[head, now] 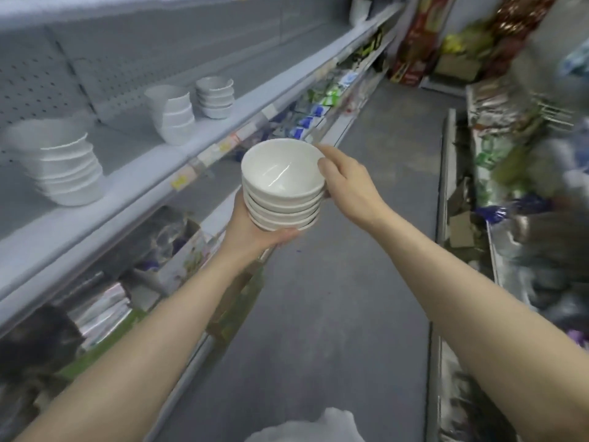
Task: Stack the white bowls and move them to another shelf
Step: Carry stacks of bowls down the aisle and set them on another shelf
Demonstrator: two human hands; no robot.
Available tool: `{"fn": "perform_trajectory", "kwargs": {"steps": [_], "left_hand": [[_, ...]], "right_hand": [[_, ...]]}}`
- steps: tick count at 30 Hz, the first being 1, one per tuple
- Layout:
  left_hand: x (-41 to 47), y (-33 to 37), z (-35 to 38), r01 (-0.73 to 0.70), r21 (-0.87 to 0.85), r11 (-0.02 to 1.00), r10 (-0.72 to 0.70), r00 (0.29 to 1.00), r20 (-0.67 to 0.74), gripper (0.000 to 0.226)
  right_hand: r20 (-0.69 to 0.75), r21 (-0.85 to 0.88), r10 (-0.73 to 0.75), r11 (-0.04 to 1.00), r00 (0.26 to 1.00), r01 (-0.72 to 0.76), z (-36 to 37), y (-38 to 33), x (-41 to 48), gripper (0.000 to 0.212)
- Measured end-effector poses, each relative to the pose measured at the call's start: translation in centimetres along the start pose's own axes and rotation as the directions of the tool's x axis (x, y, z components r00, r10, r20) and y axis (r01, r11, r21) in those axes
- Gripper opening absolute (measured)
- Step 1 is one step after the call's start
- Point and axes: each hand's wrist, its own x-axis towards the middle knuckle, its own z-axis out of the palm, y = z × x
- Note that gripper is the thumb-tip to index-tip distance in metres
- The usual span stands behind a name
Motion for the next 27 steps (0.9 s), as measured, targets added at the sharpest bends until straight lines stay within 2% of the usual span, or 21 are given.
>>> {"fn": "perform_trajectory", "kwargs": {"steps": [9, 17, 23, 27], "left_hand": [[13.2, -2.7, 13.6, 0.038, -0.109, 0.993, -0.023, 0.990, 0.137, 0.093], [27.3, -8.0, 22.2, 0.037, -0.113, 0.993, -0.005, 0.963, 0.270, 0.094], [38.9, -10.8, 27.3, 0.077, -0.127, 0.989, -0.034, 0.950, 0.312, 0.104], [45.7, -11.6, 31.4, 0.039, -0.123, 0.992, 0.005, 0.942, 0.335, 0.093]], "right_hand": [[-0.141, 0.016, 0.102, 0.995, 0.985, -0.101, -11.8, 10.9, 8.1, 0.042], [-0.234, 0.031, 0.168, 0.986, 0.958, -0.165, -18.2, 19.7, 18.4, 0.045], [-0.275, 0.068, 0.191, 0.981, 0.942, -0.179, -23.0, 25.0, 27.7, 0.042], [-0.312, 0.083, 0.208, 0.978, 0.927, -0.192, -26.5, 28.3, 33.2, 0.039]]}}
